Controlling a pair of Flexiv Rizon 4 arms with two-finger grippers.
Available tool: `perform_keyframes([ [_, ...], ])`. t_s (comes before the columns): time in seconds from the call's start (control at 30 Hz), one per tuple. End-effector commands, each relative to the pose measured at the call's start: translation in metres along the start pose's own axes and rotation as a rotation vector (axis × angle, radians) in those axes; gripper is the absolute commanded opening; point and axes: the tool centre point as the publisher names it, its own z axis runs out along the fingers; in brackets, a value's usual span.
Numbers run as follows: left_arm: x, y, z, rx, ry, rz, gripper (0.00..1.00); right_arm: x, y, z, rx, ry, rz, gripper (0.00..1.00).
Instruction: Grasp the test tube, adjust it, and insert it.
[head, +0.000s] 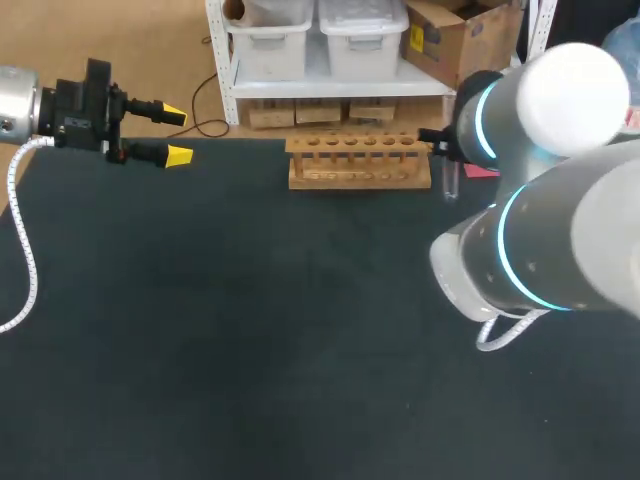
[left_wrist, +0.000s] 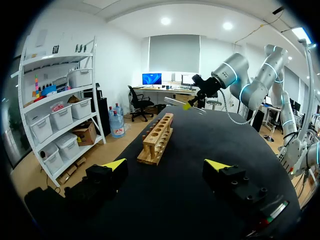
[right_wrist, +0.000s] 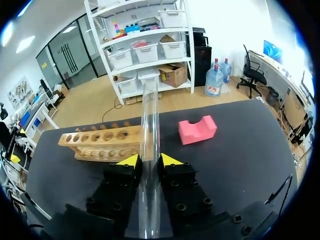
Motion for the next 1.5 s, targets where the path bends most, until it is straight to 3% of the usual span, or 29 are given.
perform_keyframes([
  [0.03, 0.001, 0.001, 0.000, 0.002, -0.001, 0.001, 1.00, 0.003, 0.016, 0.002, 0.137, -0.004, 0.000, 0.00],
  [0.3, 0.001, 0.001, 0.000, 0.002, -0.001, 0.001, 1.00, 0.014, 0.045, 0.017, 0.138, 0.029, -0.028, 0.00],
  [0.57, 0.001, 0.001, 0.000, 0.002, -0.001, 0.001, 1.00, 0.022, 0.059, 0.032, 0.133, 0.052, -0.022, 0.00],
  [1.5, 0.001, 0.001, 0.000, 0.002, -0.001, 0.001, 1.00, 0.036, 0.059, 0.054, 0.050, 0.148, -0.046, 0.00],
])
